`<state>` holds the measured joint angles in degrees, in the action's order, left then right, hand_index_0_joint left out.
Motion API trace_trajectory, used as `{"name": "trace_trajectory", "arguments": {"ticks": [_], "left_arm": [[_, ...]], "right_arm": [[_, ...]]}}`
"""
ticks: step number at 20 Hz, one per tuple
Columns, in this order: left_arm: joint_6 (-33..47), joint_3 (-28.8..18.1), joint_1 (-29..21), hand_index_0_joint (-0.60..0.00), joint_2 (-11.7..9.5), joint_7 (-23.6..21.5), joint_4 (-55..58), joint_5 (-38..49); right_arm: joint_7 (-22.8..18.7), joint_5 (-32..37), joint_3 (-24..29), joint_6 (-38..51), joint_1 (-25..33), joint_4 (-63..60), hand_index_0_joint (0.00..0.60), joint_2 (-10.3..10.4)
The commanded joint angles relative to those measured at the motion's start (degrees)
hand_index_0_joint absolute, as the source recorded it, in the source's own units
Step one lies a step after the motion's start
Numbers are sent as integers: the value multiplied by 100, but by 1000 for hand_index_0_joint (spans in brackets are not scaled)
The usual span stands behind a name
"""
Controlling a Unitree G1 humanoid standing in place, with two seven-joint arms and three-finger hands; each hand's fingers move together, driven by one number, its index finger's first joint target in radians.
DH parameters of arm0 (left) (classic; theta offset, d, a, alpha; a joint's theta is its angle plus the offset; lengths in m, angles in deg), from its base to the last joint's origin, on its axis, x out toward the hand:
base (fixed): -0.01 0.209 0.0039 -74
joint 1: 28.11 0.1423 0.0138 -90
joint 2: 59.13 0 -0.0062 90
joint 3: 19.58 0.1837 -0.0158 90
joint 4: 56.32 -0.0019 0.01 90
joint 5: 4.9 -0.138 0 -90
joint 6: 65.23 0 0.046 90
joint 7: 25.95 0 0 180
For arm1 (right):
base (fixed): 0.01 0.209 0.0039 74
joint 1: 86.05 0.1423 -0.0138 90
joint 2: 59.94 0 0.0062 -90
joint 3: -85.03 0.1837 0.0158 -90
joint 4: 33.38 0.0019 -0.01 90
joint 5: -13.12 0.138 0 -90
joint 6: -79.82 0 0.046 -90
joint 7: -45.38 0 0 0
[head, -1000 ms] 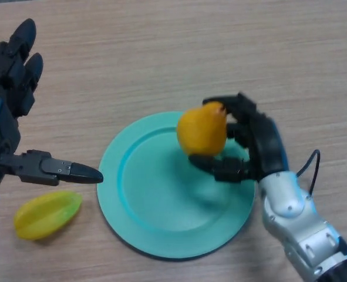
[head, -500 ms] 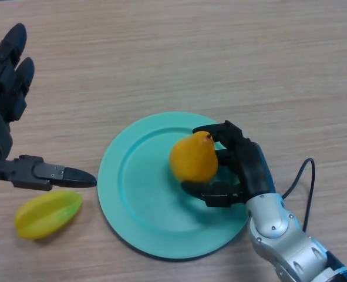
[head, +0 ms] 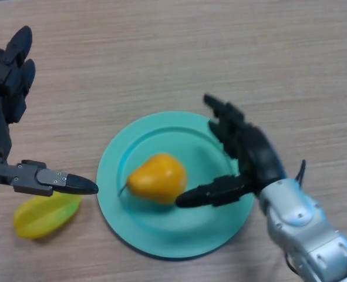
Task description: Pick up the yellow pear and place it on the plate
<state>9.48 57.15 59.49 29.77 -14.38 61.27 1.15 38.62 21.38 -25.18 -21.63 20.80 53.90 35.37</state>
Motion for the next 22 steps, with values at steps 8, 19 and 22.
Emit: {"name": "trace_trajectory", "arguments": {"ticks": [8, 19, 22], "left_arm": [[565, -279, -216, 0, -206, 131, 235, 87], [555, -280, -76, 0, -150, 107, 380, 203], [530, -365, 45, 0, -115, 140, 513, 112]], "right_arm": [[1242, -581, 1946, 203, -555, 1923, 0, -119], [2132, -1787, 2220, 293, -1623, 3438, 0, -372], [2265, -1717, 2255, 250, -1670, 3630, 0, -354]]}}
